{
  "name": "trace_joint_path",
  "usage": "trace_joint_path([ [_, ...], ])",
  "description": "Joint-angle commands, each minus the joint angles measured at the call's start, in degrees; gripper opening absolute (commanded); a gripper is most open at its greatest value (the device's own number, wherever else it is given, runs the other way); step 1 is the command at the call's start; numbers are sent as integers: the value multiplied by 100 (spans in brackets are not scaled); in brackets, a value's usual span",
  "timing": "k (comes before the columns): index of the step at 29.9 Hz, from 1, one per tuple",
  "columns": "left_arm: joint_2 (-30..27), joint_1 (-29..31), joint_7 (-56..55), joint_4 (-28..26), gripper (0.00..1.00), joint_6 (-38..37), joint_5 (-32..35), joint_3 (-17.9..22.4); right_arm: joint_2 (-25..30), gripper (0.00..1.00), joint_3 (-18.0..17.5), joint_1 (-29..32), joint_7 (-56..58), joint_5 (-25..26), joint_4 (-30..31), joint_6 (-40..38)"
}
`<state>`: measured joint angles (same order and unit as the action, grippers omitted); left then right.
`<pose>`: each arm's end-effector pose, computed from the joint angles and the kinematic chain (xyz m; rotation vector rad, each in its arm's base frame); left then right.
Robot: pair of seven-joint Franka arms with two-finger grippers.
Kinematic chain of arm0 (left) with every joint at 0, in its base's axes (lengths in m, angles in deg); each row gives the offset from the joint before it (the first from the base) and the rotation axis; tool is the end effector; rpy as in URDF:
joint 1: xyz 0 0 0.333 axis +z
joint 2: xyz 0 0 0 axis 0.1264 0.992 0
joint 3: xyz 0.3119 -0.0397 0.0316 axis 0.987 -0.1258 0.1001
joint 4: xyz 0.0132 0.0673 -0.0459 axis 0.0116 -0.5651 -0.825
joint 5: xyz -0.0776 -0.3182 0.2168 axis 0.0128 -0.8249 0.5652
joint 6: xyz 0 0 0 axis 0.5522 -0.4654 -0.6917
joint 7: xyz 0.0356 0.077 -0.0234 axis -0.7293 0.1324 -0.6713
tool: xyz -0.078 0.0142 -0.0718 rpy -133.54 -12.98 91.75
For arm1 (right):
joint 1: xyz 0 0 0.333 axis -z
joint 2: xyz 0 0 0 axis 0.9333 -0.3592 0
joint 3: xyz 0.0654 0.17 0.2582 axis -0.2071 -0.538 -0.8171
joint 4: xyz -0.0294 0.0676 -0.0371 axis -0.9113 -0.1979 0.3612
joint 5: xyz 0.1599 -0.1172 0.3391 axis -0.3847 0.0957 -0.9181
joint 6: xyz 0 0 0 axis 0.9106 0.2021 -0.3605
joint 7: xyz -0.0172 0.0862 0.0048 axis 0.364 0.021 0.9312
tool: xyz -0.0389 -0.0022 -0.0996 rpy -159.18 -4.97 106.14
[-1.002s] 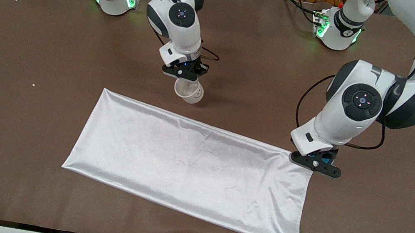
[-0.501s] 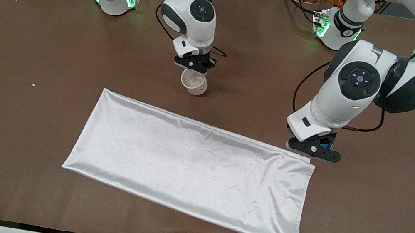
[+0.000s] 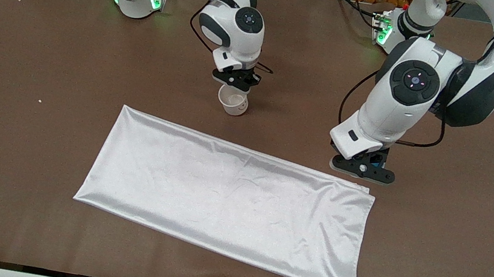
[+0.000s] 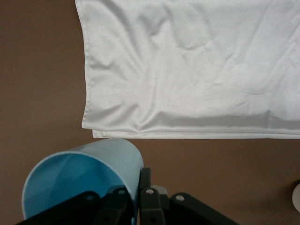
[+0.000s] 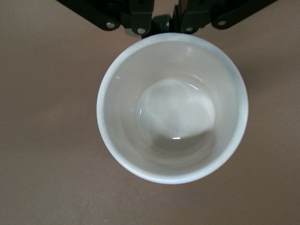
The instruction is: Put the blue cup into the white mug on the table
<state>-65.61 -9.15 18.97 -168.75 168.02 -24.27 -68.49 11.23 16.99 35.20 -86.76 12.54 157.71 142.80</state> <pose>0.5899 -0.2937 0.4686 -3.0661 0.2972 -0.0717 0.3315 0.4755 0.2320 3.0325 -0.4849 -0.0593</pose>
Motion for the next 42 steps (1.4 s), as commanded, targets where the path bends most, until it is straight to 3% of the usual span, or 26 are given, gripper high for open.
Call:
trace_joint_path([
  [1,-265,42,-242,-138,0,-66,-191,-79,-161,100,45,-80,-164,89,-132,-8],
  [4,-336,15,-366,-129,0,-110,-253,-88,-161,100,45,-71,-182,89,-140,-17],
  [8,-362,42,-532,-120,0,-215,-261,-386,-91,100,27,-71,-190,80,-210,-192],
  [16,-397,33,-823,-94,0,-215,-253,-580,-55,100,1,-141,-234,54,-764,-1150],
  [27,-459,-2,-928,-85,0,-206,-270,-782,120,100,10,26,143,36,-1019,-1291],
  [34,-389,-292,-1130,-85,0,-206,-261,-809,120,100,10,544,1073,28,-1204,-1379],
  [42,-327,-424,-1236,-85,0,-189,-270,-809,112,100,18,1536,2726,19,-1511,-1756],
])
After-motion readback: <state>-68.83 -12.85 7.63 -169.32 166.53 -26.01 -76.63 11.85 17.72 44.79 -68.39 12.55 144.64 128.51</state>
